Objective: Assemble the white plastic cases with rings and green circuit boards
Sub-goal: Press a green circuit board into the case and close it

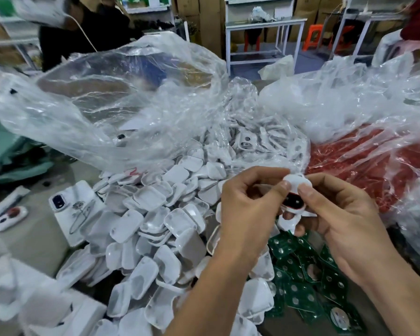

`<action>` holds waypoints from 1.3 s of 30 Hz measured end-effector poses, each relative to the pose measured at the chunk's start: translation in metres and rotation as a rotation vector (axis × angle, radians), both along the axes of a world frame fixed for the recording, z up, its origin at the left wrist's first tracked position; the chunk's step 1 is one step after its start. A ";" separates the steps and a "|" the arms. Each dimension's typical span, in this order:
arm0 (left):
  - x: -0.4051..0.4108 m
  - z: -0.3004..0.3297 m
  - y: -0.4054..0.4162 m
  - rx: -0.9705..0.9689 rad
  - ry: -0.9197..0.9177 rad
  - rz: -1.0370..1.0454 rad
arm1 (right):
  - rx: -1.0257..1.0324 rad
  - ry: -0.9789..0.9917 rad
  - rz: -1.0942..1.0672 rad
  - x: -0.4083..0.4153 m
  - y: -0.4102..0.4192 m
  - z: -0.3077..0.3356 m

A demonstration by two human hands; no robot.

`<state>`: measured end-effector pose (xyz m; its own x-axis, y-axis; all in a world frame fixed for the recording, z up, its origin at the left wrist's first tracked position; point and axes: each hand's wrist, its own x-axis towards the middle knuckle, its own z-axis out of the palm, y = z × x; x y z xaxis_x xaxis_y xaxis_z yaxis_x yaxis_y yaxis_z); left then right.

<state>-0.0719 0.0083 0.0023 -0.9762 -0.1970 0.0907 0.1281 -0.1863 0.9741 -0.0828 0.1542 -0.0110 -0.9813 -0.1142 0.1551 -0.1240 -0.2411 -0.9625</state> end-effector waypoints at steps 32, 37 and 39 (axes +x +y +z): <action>-0.035 0.036 -0.025 -0.418 0.068 0.615 | 0.543 0.209 -0.105 -0.045 -0.037 0.055; -0.037 -0.003 0.013 -0.823 0.016 0.233 | 1.156 0.319 -0.156 -0.026 0.021 -0.002; -0.038 -0.010 0.022 -1.019 0.052 0.189 | 1.243 0.366 -0.051 -0.021 0.025 -0.009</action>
